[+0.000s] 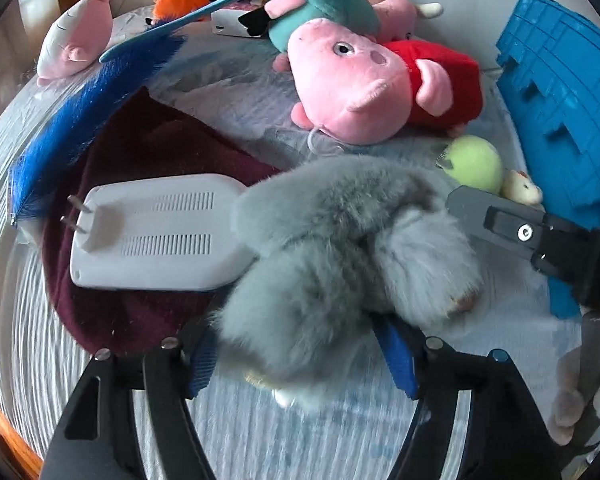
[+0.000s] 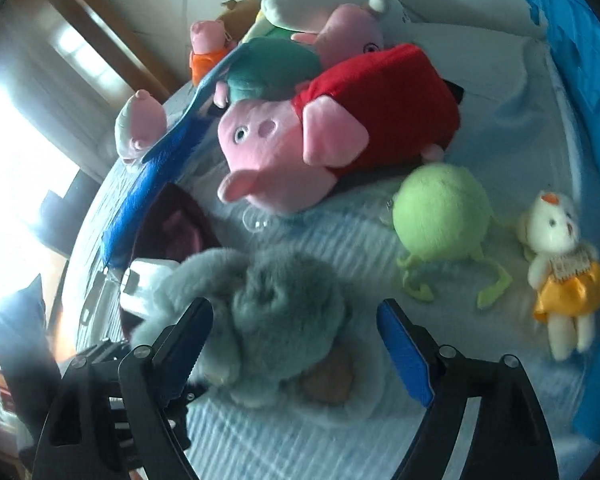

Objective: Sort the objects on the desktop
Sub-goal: 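Close both tools on the grey fluffy plush, then lift the grey plush with both tools and carry it toward the blue bin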

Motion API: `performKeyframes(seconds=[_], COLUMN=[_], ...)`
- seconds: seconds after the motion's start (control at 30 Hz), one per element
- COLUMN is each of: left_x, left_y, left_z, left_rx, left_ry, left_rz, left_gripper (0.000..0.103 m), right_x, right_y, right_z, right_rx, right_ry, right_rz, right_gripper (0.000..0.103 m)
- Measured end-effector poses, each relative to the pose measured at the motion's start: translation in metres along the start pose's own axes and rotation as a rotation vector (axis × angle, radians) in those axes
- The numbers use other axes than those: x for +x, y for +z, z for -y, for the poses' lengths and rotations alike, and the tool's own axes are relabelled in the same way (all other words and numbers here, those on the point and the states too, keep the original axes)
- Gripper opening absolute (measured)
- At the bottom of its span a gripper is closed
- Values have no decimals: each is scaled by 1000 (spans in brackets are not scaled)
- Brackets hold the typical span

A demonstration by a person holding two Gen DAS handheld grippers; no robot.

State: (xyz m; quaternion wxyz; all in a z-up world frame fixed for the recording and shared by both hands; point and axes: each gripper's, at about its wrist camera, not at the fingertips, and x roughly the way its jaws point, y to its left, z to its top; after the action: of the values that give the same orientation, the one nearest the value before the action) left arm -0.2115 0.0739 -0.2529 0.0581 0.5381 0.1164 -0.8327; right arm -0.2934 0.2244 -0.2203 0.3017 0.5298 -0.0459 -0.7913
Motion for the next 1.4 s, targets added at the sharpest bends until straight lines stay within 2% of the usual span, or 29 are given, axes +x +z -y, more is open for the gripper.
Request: performKeyframes(seconds=[0.03, 0.07, 0.1, 0.13, 0.27, 0.33, 0.37, 0.4, 0.43, 0.83, 0.97, 1.07, 1.1, 1.13, 1.17, 1.2, 1.23, 1.27, 1.4], left_x=[2, 5, 7, 10, 16, 14, 11, 7, 3, -93, -100, -90, -85, -79, -74, -69, -64, -60, -47], left_y=[1, 2, 2, 3, 4, 3, 2, 0, -1, 1, -4, -9, -13, -16, -19, -22, -23, -24, -16], left_z=[1, 2, 3, 4, 10, 12, 12, 12, 12, 6, -4, -19, -23, -25, -27, -28, -29, -30, -24], left_rx=[1, 2, 3, 4, 19, 23, 27, 32, 36, 188, 216, 199, 195, 191, 187, 182, 173, 163, 157], left_ry=[7, 14, 21, 28, 63, 50, 41, 33, 25, -67, -83, -103, -103, -100, -98, -95, -94, -94, -70], left_rz=[5, 10, 15, 20, 46, 43, 39, 33, 28, 151, 128, 92, 69, 53, 41, 30, 25, 23, 30], left_gripper=[69, 69, 69, 69, 68, 52, 48, 37, 32, 32, 32, 33, 43, 62, 71, 80, 80, 80, 80], right_x=[6, 14, 22, 32, 45, 48, 47, 44, 40, -51, -72, -69, -68, -68, -69, -69, -67, -65, -55], right_y=[3, 6, 8, 9, 10, 10, 9, 7, 4, -22, -29, -41, -46, -51, -57, -61, -65, -66, -63], right_z=[0, 1, 1, 2, 1, -4, -7, -10, -13, -57, -65, -54, -48, -43, -38, -33, -29, -25, -14], right_rx=[-9, -16, -19, -19, -51, -64, -76, -86, -93, -52, -17, 58, 93, 118, 135, 150, 161, 167, 187], right_ry=[-1, 2, 11, 33, 71, 78, 71, 67, 63, 21, -15, -30, -22, -19, -23, -32, -45, -53, -49], right_rz=[-11, -27, -47, -69, -51, -56, -50, -45, -38, 115, 134, 121, 118, 120, 125, 124, 117, 111, 97], right_gripper=[84, 78, 69, 54, 54, 52, 51, 51, 49, 45, 24, 24, 24, 25, 27, 37, 53, 65, 66])
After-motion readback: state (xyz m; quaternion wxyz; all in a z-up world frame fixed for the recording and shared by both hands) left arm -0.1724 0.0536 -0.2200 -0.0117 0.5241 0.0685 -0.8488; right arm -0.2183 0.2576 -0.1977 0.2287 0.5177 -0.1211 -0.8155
